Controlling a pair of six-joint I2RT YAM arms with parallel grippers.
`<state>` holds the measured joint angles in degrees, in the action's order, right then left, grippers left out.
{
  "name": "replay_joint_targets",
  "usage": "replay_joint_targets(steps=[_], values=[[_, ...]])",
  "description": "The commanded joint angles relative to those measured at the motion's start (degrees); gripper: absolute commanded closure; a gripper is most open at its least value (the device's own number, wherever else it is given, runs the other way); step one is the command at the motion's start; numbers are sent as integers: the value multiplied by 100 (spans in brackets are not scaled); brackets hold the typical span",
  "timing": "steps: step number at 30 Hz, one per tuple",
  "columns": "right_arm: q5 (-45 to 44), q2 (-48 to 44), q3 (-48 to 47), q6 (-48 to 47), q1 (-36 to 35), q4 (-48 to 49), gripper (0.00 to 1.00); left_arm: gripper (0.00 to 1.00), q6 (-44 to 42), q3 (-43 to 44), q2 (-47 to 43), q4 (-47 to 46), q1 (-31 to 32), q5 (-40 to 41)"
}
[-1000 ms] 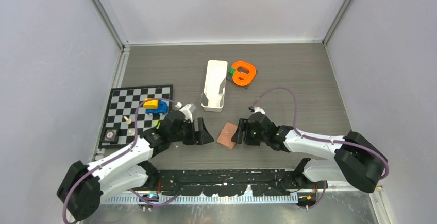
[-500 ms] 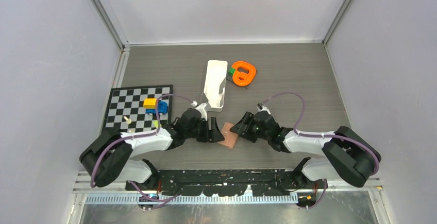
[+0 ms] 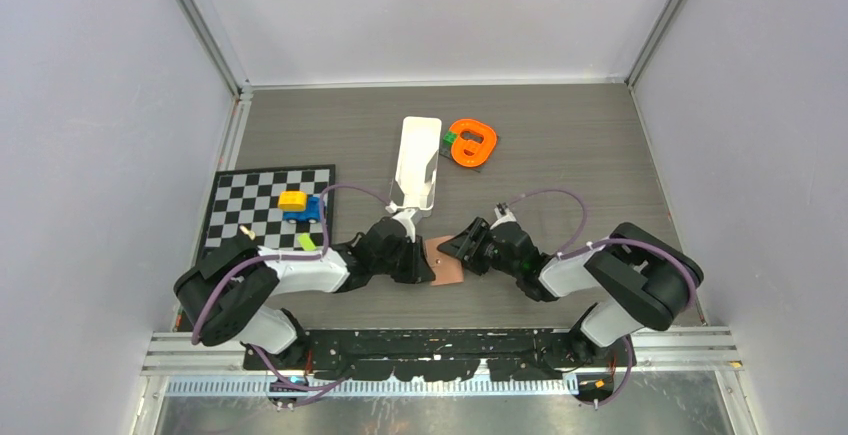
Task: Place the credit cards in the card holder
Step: Pick up the card holder from the center of the board.
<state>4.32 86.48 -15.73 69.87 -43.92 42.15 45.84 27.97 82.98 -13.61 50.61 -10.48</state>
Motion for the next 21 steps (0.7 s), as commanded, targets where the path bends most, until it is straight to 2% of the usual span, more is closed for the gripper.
replay_joint_targets(steps=[1, 5, 8, 9, 12, 13, 15, 21], values=[[267, 463, 267, -52, -117, 121, 48, 89, 45, -151, 43, -450, 55, 148], [403, 550, 278, -43, -117, 467, 64, 89, 32, -194, -33, -459, 54, 168], [403, 480, 250, -77, -121, 418, 79, 87, -76, -213, -105, -468, 59, 179], [403, 430, 250, -87, -123, 386, 84, 82, -144, -196, -140, -421, 56, 168], [368, -27, 222, -163, -117, -47, 92, 54, -420, -107, -455, -77, 58, 196], [334, -254, 169, -257, -117, -385, 95, 47, -531, -92, -613, 44, 59, 232], [214, -833, -83, -562, -114, -1433, 99, 39, -779, -47, -1020, 282, 62, 278], [185, -2379, -1181, -2021, -83, -4521, 99, 37, -1764, 292, -2171, 1091, 99, 123]])
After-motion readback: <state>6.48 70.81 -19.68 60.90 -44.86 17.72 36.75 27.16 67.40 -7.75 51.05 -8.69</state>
